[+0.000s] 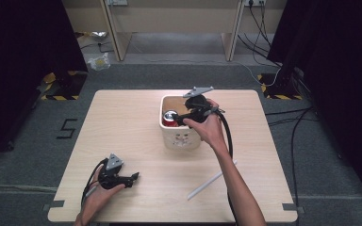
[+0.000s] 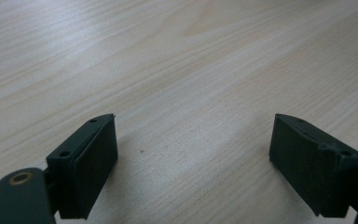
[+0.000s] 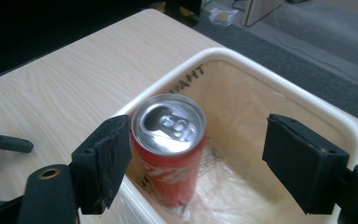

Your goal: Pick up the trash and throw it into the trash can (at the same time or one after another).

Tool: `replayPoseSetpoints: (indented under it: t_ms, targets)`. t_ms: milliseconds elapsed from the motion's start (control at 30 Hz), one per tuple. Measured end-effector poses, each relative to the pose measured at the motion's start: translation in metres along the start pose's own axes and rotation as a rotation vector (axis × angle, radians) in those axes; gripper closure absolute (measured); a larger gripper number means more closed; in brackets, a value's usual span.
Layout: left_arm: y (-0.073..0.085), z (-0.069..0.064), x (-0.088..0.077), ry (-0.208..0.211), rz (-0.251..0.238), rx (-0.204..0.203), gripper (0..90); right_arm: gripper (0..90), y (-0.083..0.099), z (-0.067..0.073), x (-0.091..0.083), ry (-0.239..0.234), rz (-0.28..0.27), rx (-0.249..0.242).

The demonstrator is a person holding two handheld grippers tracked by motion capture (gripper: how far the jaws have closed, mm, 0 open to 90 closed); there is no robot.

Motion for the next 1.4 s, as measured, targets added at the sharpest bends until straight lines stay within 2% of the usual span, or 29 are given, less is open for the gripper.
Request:
replayPoseSetpoints:
  t_ms: [100,233,267,300,333,400,433,467,500,567,667,700,733,767,867,967,1200,1300,1400]
  targets:
    - [0.0,0.0,0.0,0.0,0.0,0.0,14.5,23.2,0.002,-0.004,-0.01,0.015,-0.018,-0.003]
    - [0.0,0.0,0.0,0.0,0.0,0.0,14.6,23.2,0.012,-0.012,-0.033,0.048,-0.058,0.01]
    - [0.0,0.0,0.0,0.0,0.0,0.0,14.6,23.2,0.012,-0.012,-0.033,0.048,-0.058,0.01]
    - [0.0,0.0,0.0,0.0,0.0,0.0,14.5,23.2,0.018,-0.016,-0.043,0.063,-0.072,0.017]
    - [0.0,0.0,0.0,0.0,0.0,0.0,14.5,23.2,0.018,-0.016,-0.043,0.063,-0.072,0.017]
    - [0.0,0.0,0.0,0.001,-0.002,0.0,14.5,23.3,0.032,-0.02,-0.055,0.078,-0.085,0.028]
    - [0.0,0.0,0.0,0.001,-0.002,0.0,14.5,23.3,0.032,-0.02,-0.055,0.078,-0.085,0.028]
    - [0.0,0.0,0.0,0.0,-0.001,0.001,14.5,23.3,0.042,-0.022,-0.061,0.085,-0.084,0.031]
    - [0.0,0.0,0.0,0.0,-0.001,0.001,14.5,23.3,0.042,-0.022,-0.061,0.085,-0.084,0.031]
    - [0.0,0.0,0.0,0.0,0.0,0.002,14.4,23.3,0.056,-0.024,-0.068,0.1,-0.081,0.044]
    - [0.0,0.0,0.0,0.0,0.0,0.002,14.4,23.3,0.065,-0.026,-0.071,0.114,-0.073,0.048]
    - [0.0,0.0,0.0,0.0,0.0,0.002,14.4,23.3,0.075,-0.028,-0.073,0.138,-0.064,0.055]
    - [0.0,0.0,0.0,0.0,0.0,0.002,14.5,23.3,0.075,-0.028,-0.073,0.138,-0.064,0.055]
    - [0.0,0.0,0.0,0.0,0.0,0.002,14.4,23.2,0.084,-0.029,-0.075,0.148,-0.055,0.057]
    - [0.0,0.0,0.0,0.0,0.0,0.002,14.5,23.0,0.096,-0.03,-0.077,0.16,-0.054,0.072]
    - [0.0,0.0,0.0,0.0,0.002,0.005,14.5,22.3,0.108,-0.03,-0.08,0.195,-0.046,0.066]
    - [0.0,0.0,0.0,0.0,0.001,0.001,14.5,22.1,0.137,-0.028,-0.082,0.203,-0.013,0.09]
    - [0.0,0.0,0.0,0.0,0.0,0.002,14.5,22.1,0.149,-0.025,-0.08,0.255,0.016,0.065]
    - [0.0,0.0,0.0,0.0,0.0,0.002,14.4,22.5,0.159,-0.022,-0.077,0.257,0.03,0.069]
Point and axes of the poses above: each handheld gripper's, and its own axes: x roughly forward along the jaws, y roughly out of its underside, z roughly to its left, the point moved 3 cm from there along x, roughly forward along the jaws, and after that the axes turned 7 degrees about x, right-handed, at the moved point
